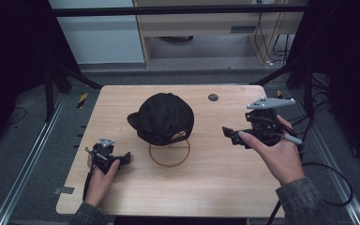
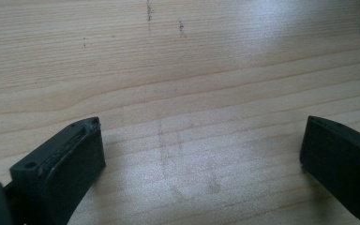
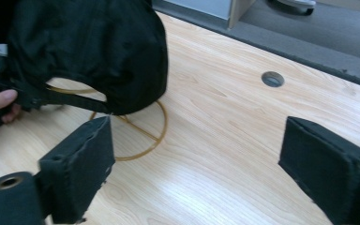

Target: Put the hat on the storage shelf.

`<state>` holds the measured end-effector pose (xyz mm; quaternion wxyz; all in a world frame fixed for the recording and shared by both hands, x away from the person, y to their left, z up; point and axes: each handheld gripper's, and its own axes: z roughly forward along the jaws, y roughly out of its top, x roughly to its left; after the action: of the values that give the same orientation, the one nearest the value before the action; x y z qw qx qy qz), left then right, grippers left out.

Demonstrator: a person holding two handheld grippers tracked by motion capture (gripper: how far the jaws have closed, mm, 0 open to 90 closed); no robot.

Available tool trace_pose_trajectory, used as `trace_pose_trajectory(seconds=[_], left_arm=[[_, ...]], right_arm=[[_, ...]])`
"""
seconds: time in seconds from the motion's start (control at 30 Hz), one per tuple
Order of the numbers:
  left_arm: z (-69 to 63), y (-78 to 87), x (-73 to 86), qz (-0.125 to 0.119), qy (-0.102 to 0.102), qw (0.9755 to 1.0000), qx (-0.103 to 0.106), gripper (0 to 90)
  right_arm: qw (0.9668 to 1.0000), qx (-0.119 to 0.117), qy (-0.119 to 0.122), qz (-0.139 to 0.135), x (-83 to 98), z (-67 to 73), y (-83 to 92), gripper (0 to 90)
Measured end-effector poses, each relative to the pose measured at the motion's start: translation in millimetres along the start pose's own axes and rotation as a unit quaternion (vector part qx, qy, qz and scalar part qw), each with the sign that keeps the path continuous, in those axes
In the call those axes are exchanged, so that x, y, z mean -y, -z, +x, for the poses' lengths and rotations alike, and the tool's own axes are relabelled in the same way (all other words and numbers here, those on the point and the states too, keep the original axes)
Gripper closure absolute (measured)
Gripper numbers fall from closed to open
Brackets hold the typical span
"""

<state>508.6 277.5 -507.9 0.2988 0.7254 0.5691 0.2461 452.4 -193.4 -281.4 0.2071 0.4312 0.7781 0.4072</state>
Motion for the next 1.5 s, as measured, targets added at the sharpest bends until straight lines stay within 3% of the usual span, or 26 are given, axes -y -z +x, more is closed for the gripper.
trace_pose_trajectory(seconds=[0.23,0.4,0.77,1.5], left_arm=[[0.2,0.2,0.0,0.001,-0.001,1.0,0.0,0.0],[0.2,0.2,-0.1,0.001,-0.002,1.0,0.0,0.0],[-0.3,-0.1,-0.2,0.001,0.001,1.0,-0.002,0.0],[-0.9,-0.3,-0.5,0.001,0.004,1.0,-0.005,0.0]], right_arm=[[0.9998,0.003,-0.022,0.003,28.0,-12.6,-6.1,6.7],[0.999,0.007,-0.042,0.015,50.4,-20.3,-13.6,10.5],[0.9973,0.016,-0.053,0.049,93.5,-28.8,-39.3,11.8],[0.9946,0.018,-0.06,0.083,152.1,-18.8,-100.9,12.1]])
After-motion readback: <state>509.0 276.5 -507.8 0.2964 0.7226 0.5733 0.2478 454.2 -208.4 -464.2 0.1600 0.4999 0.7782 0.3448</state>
